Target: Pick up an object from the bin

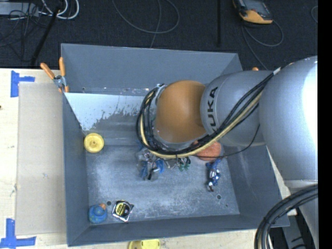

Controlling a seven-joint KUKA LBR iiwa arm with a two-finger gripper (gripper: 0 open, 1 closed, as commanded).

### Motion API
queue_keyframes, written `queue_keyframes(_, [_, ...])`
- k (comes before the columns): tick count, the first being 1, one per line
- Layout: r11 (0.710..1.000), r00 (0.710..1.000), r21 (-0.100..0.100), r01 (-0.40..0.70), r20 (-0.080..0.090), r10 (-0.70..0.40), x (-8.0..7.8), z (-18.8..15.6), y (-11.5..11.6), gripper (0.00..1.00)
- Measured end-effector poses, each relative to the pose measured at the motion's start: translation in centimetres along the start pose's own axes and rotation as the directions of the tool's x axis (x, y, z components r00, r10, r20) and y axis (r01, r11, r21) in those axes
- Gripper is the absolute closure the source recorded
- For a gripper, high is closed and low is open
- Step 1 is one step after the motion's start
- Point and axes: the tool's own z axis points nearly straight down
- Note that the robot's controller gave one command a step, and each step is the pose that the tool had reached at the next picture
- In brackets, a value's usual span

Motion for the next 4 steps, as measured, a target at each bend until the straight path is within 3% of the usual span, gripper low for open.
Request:
queue_keyframes(2, [1.0,1.0,0.0,-0.005,0.0,0.005,0.01,0.02,0.0,1.0])
queue_keyframes(3, [1.0,1.0,0.0,-0.005,0.0,0.005,0.01,0.02,0.0,0.0])
queue_keyframes(4, [1.0,1.0,0.0,-0.005,-0.001,0.005,0.01,0.02,-0.01,0.0])
